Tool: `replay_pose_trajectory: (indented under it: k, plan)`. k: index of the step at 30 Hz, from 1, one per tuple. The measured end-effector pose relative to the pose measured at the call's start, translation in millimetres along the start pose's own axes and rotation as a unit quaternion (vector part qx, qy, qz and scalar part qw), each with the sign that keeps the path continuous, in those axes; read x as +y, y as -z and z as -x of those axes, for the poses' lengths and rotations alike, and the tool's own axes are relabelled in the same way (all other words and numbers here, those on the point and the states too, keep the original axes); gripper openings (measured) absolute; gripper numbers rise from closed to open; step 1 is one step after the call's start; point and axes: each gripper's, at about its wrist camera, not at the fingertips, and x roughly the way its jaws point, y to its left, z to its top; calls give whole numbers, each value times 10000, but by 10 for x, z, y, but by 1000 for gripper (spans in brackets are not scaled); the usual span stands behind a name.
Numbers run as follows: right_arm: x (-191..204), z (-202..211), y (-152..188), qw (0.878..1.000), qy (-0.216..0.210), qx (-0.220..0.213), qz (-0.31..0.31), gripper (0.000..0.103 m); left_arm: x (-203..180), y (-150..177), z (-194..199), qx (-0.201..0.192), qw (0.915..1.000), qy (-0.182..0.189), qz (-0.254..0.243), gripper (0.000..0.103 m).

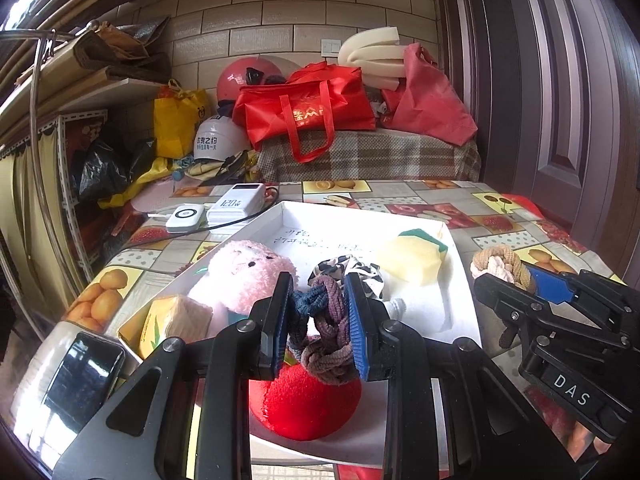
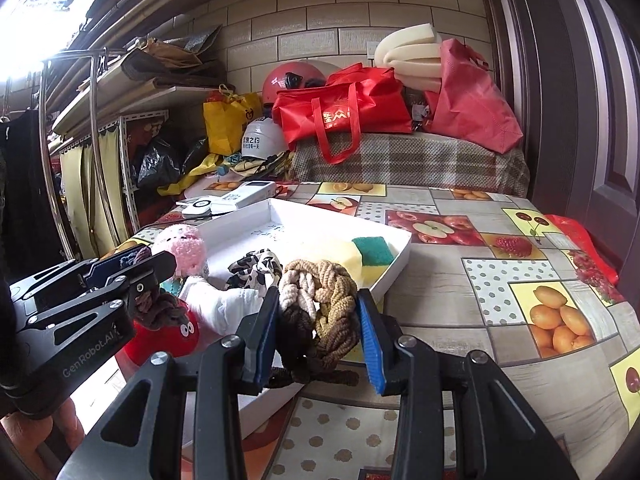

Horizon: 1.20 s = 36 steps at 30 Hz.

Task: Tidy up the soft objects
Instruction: 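Carry both rope toys over the white box with both tools, then release the blue-purple and beige rope toys into the box with both tools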

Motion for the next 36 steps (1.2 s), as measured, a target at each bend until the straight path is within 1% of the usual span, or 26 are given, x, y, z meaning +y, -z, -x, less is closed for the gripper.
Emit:
replay_pose_trajectory:
  k: [8, 14, 17, 21, 26, 30, 33, 35, 36]
  plan:
    - [97, -196, -90, 10000, -18, -19, 70, 39, 227, -40, -131, -22, 9995, -154, 281, 26]
    - [93, -278, -121, 10000, -3, 28, -5, 38, 419, -78, -264, 77, 9977, -203, 642, 26]
    - [56, -294, -122, 9999, -22, 44, -97, 38, 455, -89, -309, 124, 9971, -228, 721, 26]
    - [79, -365, -150, 9999, -60, 101, -86, 38, 405, -108, -334, 96, 9978, -259, 598, 26]
    - [174, -469, -199, 9999, -18, 96, 79, 39, 334, -143, -382, 22, 9987, -304, 415, 26]
    - [209, -567, -239, 9998, 4, 134, 142, 39, 276, -167, -407, -51, 9993, -258, 259, 26]
    - [223, -634, -254, 9996, 31, 232, 151, 39, 249, -190, -475, 41, 9997, -198, 158, 26]
    - [220, -639, -249, 9995, 48, 262, 142, 39, 242, -197, -520, 152, 9996, -214, 145, 31]
    - [218, -635, -248, 9996, 45, 255, 142, 41, 248, -198, -525, 166, 9994, -238, 161, 36]
